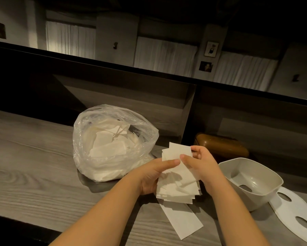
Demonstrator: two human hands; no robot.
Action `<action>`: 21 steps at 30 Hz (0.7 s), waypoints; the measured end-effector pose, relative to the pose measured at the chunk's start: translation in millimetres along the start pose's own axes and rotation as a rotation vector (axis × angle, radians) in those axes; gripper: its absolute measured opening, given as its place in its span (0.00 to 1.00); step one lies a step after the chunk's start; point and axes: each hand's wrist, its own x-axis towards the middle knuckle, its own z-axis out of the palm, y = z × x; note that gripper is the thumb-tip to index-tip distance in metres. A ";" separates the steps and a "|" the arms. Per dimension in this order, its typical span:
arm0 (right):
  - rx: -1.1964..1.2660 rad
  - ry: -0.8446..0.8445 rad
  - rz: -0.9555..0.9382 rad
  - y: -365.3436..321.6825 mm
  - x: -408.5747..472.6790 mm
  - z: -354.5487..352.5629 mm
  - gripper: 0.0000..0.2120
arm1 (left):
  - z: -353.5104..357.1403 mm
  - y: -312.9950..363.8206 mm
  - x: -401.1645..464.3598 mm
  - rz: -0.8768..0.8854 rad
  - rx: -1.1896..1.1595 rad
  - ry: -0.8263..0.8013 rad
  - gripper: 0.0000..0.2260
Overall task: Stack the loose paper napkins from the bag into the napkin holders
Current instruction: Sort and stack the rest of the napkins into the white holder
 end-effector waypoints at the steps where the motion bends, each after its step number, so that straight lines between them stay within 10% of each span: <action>1: 0.031 0.004 0.028 -0.9 0.3 0.5 0.26 | -0.2 -0.2 1.1 0.012 0.041 0.019 0.14; 8: 0.167 0.064 0.057 -5.2 -1.8 4.3 0.03 | -0.6 -1.0 2.8 -0.025 0.227 -0.016 0.17; 16: 0.599 0.450 -0.171 -19.4 -12.9 -25.7 0.02 | -1.7 2.2 2.7 -0.030 0.150 0.047 0.16; 21: 0.433 0.141 -0.127 -18.8 -15.4 -17.9 0.02 | -1.2 4.4 2.6 -0.004 0.074 0.123 0.17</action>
